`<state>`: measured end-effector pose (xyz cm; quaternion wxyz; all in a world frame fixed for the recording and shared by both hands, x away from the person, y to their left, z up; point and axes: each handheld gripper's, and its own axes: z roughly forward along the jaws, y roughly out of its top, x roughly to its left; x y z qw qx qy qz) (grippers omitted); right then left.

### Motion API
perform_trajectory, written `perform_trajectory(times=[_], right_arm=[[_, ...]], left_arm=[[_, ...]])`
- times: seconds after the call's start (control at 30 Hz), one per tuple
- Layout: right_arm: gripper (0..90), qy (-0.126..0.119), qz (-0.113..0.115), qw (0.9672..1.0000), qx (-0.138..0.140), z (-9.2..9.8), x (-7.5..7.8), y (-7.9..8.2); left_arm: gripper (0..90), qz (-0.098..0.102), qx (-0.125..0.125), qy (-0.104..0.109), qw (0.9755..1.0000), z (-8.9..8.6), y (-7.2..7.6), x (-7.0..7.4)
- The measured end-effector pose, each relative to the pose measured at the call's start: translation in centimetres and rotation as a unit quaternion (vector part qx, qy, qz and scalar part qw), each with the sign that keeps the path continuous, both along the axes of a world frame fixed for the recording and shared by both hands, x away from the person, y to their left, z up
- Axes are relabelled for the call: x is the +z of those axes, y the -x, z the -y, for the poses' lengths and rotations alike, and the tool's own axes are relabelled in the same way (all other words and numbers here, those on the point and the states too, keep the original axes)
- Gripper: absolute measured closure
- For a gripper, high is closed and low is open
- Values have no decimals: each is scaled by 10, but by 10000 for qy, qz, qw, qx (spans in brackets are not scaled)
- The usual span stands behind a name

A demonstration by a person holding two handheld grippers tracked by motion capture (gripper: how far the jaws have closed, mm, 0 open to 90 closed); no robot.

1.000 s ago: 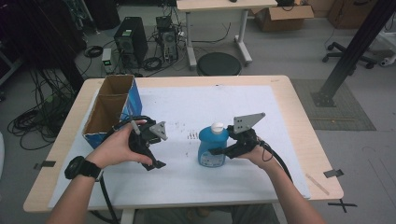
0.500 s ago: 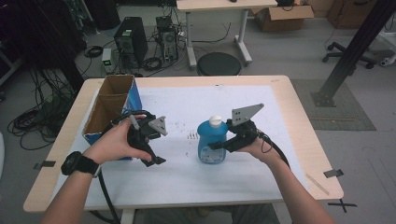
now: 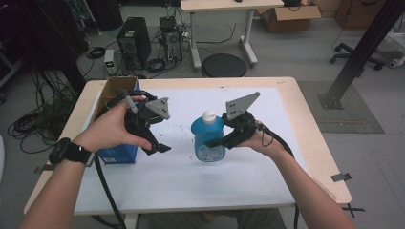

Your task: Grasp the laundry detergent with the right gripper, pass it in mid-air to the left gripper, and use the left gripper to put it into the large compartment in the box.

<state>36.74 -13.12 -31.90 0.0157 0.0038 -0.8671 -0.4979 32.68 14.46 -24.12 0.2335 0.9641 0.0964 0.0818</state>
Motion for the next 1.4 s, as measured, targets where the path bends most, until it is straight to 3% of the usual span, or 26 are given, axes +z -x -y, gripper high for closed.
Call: perform_trajectory(times=[0.27,0.6,0.93,1.1,1.4], right_arm=[[431,17,115,9998,141,-19,10,6],[432,100,145,9995,253,-37,16,10],[432,123,121,9994,307,-46,19,13],[432,139,128,9993,313,-48,20,14],[433,133,145,9992,345,-50,22,16]], left_arm=[[35,129,-94,96,9998,9,1,33],[34,140,-267,74,9995,30,2,57],[35,25,-254,-185,9995,48,1,59],[35,-61,-287,-411,9987,57,1,53],[40,-167,-400,-558,9975,67,0,46]])
